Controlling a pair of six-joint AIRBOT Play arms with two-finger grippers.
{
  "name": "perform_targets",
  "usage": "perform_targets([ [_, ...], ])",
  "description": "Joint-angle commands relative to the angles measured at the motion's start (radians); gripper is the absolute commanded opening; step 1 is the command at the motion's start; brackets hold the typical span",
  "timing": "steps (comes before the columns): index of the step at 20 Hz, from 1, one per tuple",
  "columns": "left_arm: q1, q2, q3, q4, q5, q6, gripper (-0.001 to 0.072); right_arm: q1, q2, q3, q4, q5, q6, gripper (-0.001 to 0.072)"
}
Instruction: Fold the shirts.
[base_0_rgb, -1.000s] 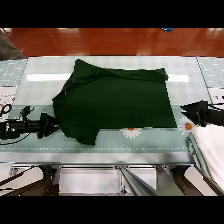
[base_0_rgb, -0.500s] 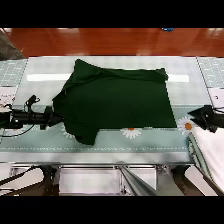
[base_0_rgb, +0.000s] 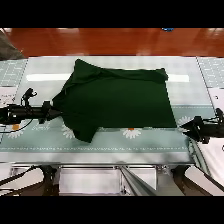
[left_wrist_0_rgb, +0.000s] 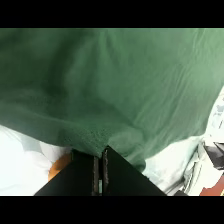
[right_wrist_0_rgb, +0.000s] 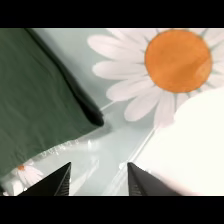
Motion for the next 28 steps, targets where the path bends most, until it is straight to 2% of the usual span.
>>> perform_targets([
  [1,-0.001,0.000,0.003,-0.002,0.028,0.002,0.0017,0.037,-0.082,-0.005,0.039,-0.028,-0.034,0.0405],
  [5,-0.001,0.000,0.003,-0.002,0.029,-0.002,0.0017,0.177,-0.193,0.036,0.130,-0.164,-0.062,0.0405],
  [9,-0.001,0.000,0.003,-0.006,0.039,-0.002,0.0017,0.315,-0.296,0.202,0.205,-0.162,-0.057,0.0395],
  [10,-0.001,0.000,0.003,-0.014,0.045,-0.002,0.0017,0.367,-0.313,0.236,0.205,-0.163,-0.053,0.0324],
  [11,-0.001,0.000,0.005,-0.032,0.048,-0.002,0.0017,0.408,-0.325,0.265,0.208,-0.161,-0.044,0.0115],
  [12,0.001,0.000,0.010,-0.050,0.034,-0.025,0.0017,0.444,-0.330,0.304,0.223,-0.148,-0.044,0.0021],
  [15,-0.001,0.036,0.104,-0.076,-0.066,-0.051,0.0017,0.476,-0.304,0.485,0.189,-0.009,-0.018,0.0020],
  [17,0.000,0.104,0.210,-0.104,-0.072,-0.079,0.0017,0.475,-0.230,0.633,0.151,0.039,0.020,0.0020],
  [21,0.000,0.245,0.519,-0.193,-0.049,-0.095,0.0017,0.476,-0.043,0.971,0.070,-0.019,0.093,0.0019],
  [22,0.004,0.271,0.609,-0.167,-0.044,-0.077,0.0016,0.475,-0.015,1.051,0.058,-0.039,0.098,0.0019],
  [25,0.030,0.332,0.835,-0.092,-0.036,-0.169,0.0016,0.451,0.028,1.303,0.085,-0.013,0.138,0.0019],
  [28,0.066,0.431,0.991,-0.034,-0.016,-0.200,0.0016,0.451,0.125,1.410,0.085,-0.011,0.149,0.0019],
])
